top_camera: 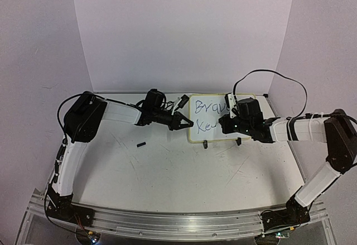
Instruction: Write a sentence on the whiteboard
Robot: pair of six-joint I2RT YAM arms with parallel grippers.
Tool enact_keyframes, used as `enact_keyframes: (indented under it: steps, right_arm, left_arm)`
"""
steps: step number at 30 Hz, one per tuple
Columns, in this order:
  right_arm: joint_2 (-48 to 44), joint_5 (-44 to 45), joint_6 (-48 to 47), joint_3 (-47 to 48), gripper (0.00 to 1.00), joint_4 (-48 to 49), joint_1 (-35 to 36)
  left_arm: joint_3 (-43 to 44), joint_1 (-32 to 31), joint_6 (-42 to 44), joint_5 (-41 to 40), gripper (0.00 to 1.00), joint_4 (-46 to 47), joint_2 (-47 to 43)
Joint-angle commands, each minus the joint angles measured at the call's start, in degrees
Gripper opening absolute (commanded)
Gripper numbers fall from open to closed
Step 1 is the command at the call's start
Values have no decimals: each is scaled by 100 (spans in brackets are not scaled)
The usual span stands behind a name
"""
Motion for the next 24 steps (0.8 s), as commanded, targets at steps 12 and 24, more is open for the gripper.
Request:
enact_keyframes:
  steps: [12,24]
  right_arm:
    - [-100,-2,-64,144,0,361,-86]
    - [-25,-12,-37,244,0,406,-65]
  left_arm:
    - [-23,47,521,-742,0,-778,149]
    - [-16,45,522,-731,0,-779,145]
